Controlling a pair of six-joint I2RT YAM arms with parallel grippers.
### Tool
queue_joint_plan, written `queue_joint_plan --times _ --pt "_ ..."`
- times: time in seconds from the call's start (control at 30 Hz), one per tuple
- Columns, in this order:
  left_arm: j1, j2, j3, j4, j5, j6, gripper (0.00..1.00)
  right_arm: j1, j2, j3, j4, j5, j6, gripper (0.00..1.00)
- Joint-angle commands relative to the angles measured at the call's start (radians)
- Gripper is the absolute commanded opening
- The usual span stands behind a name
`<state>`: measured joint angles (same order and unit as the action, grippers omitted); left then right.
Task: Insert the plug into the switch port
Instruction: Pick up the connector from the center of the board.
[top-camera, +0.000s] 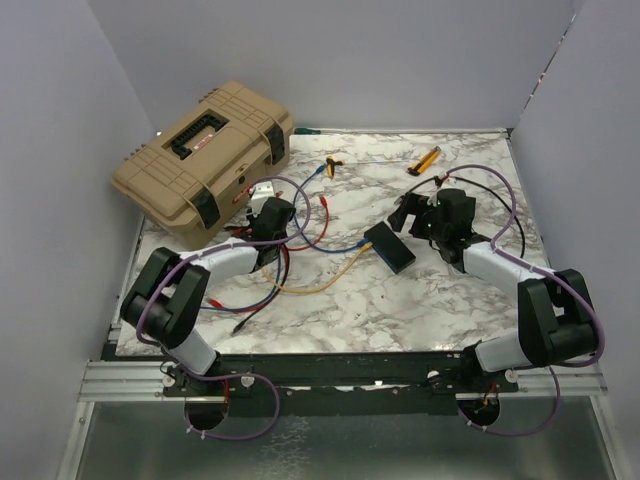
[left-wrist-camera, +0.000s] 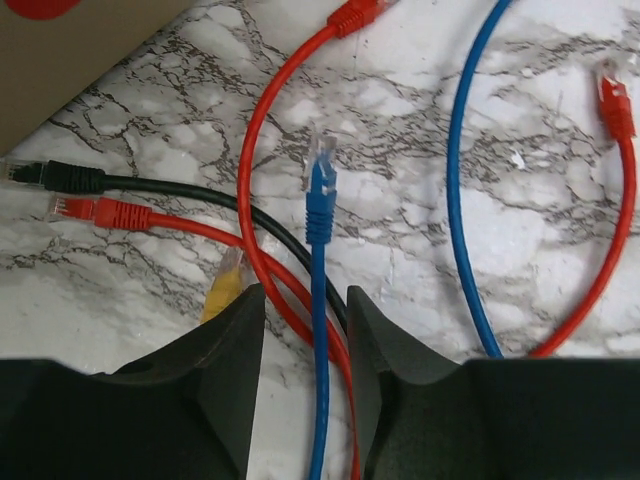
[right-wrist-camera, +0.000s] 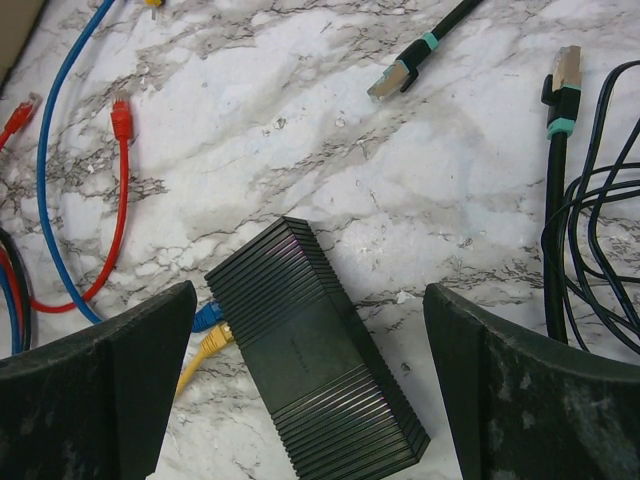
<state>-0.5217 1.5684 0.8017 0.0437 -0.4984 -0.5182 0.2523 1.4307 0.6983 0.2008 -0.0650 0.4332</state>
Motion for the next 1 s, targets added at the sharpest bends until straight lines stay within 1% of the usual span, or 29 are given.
queue_joint_plan --times 0.0,0.13,0.23,0.4,0.53,0.6,0.73,0.87,0.97 --pt "0.03 0.077 0.009 0.142 -0.029 -0.018 0.38 0.002 0.006 -0.012 0.037 0.006 -0.015 0.99" --pt "0.049 0.138 0.031 0.174 -0.016 -0.003 0.37 0.002 0.008 -0.013 0.044 -0.003 -0.018 0.98" --pt "0.051 0.162 0.048 0.184 -0.003 0.001 0.34 0.003 0.01 -0.011 0.046 -0.006 -0.019 0.98" --pt "0.051 0.149 0.052 0.167 0.001 0.004 0.15 0.003 0.022 -0.007 0.043 -0.01 -0.022 0.98" --pt "0.051 0.08 0.073 0.085 -0.037 0.026 0.02 0.003 0.028 -0.002 0.04 -0.02 -0.023 0.98" --pt "0.051 0.03 0.081 0.051 -0.068 0.04 0.0 0.004 0.028 0.0 0.039 -0.026 -0.023 0.98" --pt "0.052 -0.095 0.118 -0.017 -0.105 0.076 0.0 0.004 0.028 0.0 0.039 -0.022 -0.024 0.98" --pt "0.051 -0.203 0.21 -0.09 -0.111 0.123 0.0 0.003 0.029 0.002 0.034 -0.028 -0.026 0.98" --pt "0.051 -0.254 0.294 -0.128 -0.118 0.18 0.0 0.003 0.025 0.003 0.034 -0.031 -0.026 0.98"
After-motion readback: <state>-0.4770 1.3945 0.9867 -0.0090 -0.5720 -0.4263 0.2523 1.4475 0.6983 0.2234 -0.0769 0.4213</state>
